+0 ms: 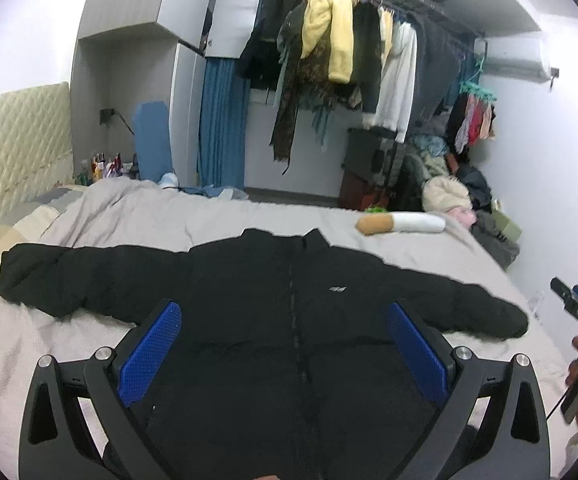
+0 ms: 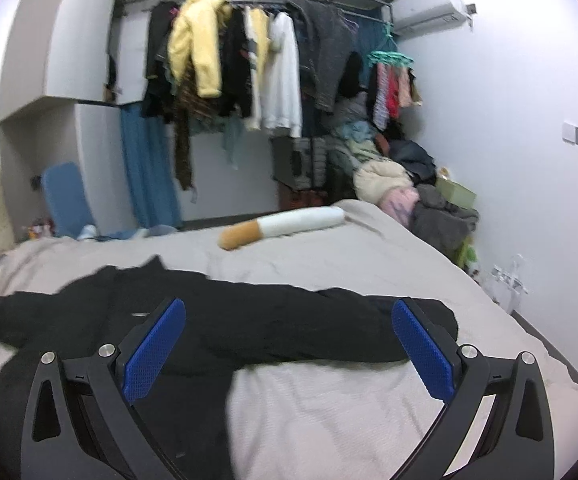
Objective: Fold large clothes
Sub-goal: 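Grasp the black jacket's sleeve cuff with the right gripper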
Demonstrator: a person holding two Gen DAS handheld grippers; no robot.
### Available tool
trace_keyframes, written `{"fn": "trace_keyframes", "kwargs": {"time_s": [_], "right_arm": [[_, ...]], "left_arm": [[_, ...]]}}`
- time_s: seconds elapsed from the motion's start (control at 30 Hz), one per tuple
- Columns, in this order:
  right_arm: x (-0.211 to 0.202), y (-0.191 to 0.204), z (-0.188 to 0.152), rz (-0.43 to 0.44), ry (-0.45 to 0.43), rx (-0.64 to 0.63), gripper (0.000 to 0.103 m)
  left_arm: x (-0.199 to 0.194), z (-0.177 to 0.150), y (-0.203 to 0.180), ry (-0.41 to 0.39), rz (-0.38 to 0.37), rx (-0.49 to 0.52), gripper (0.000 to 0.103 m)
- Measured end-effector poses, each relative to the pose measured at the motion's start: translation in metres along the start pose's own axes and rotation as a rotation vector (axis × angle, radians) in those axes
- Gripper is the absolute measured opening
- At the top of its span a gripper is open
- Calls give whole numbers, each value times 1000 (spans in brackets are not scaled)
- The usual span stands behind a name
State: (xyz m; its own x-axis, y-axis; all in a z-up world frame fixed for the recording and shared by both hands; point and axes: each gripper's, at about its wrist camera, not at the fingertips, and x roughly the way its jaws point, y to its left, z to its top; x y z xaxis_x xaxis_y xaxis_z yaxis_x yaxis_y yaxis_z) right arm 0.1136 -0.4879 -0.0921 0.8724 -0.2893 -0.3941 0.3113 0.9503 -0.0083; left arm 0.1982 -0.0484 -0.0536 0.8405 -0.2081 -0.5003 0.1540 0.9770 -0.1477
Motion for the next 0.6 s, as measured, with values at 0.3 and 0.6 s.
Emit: {"fn": "trace_keyframes", "kwargs": {"time_s": [0.3,0.6], "right_arm": [[87,-106,-29,-62,76,270,103],[155,-194,-98,-75,173,605,90]], "left_arm": [[60,-36,16,90,4,44,103],[100,-57,26,143,24,37,103]]}}
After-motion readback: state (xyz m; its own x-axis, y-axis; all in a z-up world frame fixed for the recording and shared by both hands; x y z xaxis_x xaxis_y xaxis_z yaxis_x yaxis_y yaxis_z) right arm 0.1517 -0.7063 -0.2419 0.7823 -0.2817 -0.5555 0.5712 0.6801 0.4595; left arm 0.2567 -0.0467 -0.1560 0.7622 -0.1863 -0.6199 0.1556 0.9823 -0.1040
